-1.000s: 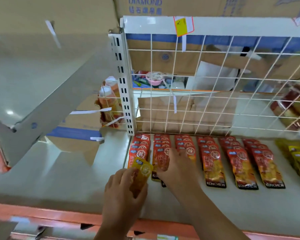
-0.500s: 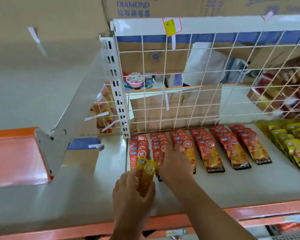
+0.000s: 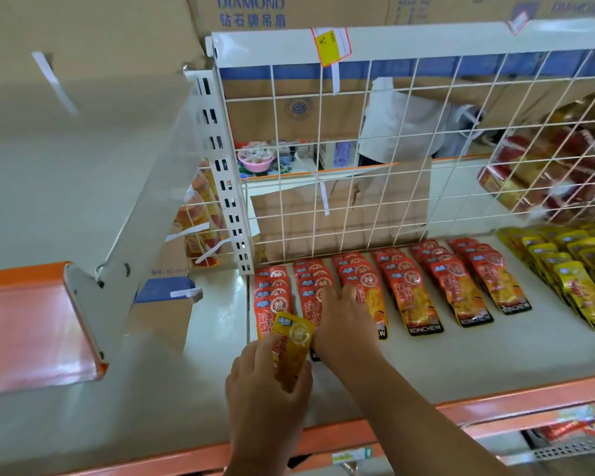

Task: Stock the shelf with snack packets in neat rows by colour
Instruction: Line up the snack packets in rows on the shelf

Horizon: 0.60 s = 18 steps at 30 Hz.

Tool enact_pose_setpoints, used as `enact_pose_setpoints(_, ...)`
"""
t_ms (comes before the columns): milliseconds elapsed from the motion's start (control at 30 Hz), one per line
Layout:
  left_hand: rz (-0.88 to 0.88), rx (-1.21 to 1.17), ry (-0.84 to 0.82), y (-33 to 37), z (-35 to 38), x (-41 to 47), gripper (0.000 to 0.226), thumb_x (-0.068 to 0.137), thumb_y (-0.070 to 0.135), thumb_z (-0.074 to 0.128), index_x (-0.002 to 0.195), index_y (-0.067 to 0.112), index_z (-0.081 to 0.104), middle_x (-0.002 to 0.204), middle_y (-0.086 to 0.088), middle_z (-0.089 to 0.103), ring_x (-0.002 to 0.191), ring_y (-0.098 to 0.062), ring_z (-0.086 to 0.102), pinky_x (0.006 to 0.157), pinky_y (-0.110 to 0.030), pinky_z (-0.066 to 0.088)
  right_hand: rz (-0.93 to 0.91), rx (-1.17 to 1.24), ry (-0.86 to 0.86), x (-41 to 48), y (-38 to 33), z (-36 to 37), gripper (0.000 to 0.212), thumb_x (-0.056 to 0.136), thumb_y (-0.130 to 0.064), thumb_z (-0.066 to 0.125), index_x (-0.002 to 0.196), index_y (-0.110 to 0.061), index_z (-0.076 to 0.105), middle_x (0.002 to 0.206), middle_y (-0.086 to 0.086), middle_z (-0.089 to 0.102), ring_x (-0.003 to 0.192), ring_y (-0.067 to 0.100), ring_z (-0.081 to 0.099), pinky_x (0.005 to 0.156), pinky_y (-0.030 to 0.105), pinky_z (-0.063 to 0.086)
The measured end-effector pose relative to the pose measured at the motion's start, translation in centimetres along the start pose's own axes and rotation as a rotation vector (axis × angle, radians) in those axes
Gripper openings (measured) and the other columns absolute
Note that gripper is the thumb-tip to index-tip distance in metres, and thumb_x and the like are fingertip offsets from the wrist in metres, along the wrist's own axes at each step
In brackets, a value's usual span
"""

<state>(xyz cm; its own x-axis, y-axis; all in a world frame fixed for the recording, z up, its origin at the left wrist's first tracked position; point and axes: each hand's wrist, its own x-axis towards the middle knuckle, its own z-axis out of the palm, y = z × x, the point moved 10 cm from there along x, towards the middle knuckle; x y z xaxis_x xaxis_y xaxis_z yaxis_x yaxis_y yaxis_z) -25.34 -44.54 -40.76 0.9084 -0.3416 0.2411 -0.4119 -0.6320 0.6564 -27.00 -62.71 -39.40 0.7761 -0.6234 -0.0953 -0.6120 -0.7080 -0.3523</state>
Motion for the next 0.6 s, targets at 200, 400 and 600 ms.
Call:
enact_pose_setpoints(200, -0.008, 0.008, -0.001, 0.0, 0.1, -0.1, 0.056, 0.079, 0.067, 0.058, 0.124, 0.035, 0.055, 0.115, 0.011, 0.061, 0.099, -0.011, 0.055, 0.085, -0.041, 0.053, -0.01, 0.024, -0.002, 0.1, 0.3, 0.2, 0.06, 0.086, -0.031, 0.069, 0.135, -0.024, 0.034, 0.128, 0.009, 0.04, 0.105, 0.029, 0.059, 0.087, 0.039, 0.055)
enact_pose_setpoints(400, 0.003, 0.01, 0.001, 0.0, -0.1, -0.1, 0.055, 0.078, 0.063, 0.06, 0.123, 0.032, 0.057, 0.114, 0.01, 0.062, 0.097, -0.01, 0.054, 0.084, -0.041, 0.052, 0.009, 0.056, 0.021, 0.5, 2.1, -0.7, 0.065, 0.088, -0.057, 0.062, 0.139, -0.025, 0.037, 0.134, 0.007, 0.042, 0.113, 0.031, 0.059, 0.086, 0.043, 0.054)
enact_pose_setpoints(600, 0.018, 0.017, -0.011, 0.2, 0.1, -0.2, 0.055, 0.078, 0.064, 0.059, 0.122, 0.031, 0.058, 0.115, 0.011, 0.062, 0.098, -0.01, 0.054, 0.086, -0.04, 0.051, 0.103, 0.033, 0.134, 1.6, 7.3, -3.6, 0.051, 0.09, -0.046, 0.06, 0.132, -0.021, 0.046, 0.124, 0.009, 0.05, 0.112, 0.031, 0.054, 0.086, 0.042, 0.053)
